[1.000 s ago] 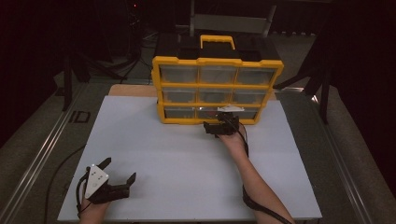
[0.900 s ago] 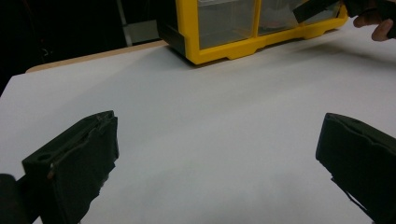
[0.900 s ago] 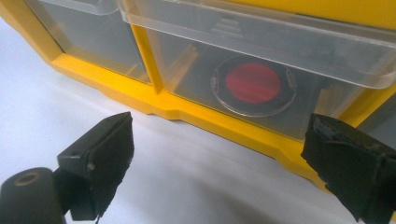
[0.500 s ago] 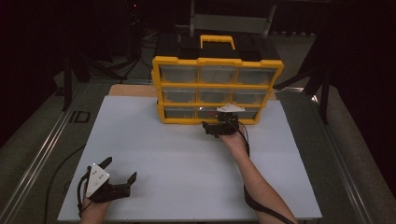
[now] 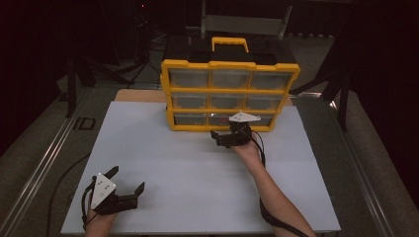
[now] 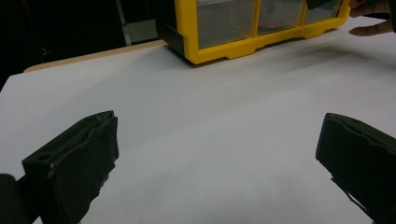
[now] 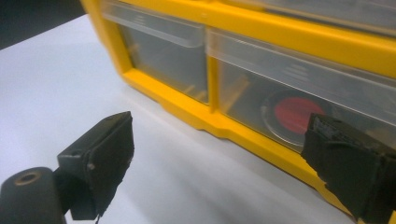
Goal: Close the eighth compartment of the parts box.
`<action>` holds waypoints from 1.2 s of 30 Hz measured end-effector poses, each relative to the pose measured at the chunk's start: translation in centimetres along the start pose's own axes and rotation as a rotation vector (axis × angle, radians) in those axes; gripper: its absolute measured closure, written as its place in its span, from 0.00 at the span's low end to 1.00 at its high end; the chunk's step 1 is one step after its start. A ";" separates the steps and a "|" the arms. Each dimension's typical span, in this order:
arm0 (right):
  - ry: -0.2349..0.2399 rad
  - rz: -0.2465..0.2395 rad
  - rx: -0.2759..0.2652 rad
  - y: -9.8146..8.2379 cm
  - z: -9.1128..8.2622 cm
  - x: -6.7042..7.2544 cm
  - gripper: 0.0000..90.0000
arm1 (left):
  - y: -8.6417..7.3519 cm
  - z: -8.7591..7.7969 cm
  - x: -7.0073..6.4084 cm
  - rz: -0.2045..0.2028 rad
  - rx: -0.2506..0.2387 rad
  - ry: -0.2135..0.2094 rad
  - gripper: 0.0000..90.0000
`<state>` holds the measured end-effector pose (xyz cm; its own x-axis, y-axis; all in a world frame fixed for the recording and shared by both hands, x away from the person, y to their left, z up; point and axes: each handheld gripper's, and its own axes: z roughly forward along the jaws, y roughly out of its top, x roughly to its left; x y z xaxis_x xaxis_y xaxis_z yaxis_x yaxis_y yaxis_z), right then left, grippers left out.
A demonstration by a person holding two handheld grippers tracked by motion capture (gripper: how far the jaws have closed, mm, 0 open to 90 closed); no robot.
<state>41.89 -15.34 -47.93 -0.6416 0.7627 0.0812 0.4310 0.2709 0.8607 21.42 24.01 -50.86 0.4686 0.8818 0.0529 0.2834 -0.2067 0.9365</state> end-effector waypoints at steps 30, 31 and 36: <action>0.221 -0.115 -0.089 2.2 -4.9 2.4 0.10 | 0.0 -0.5 0.1 0.001 -0.008 0.012 0.00; 0.220 -0.122 -0.090 2.3 -5.1 2.5 0.10 | -0.1 -0.5 0.1 0.001 -0.008 0.013 0.00; 0.233 -0.149 -0.096 2.5 -6.4 2.7 0.10 | -0.1 -0.6 0.1 -0.003 -0.010 0.016 0.00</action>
<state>37.21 -16.30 -42.33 -0.8265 0.5604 0.0539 0.2661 0.3045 0.9146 20.94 24.40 -50.71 0.4544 0.8890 0.0558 0.2758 -0.2000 0.9402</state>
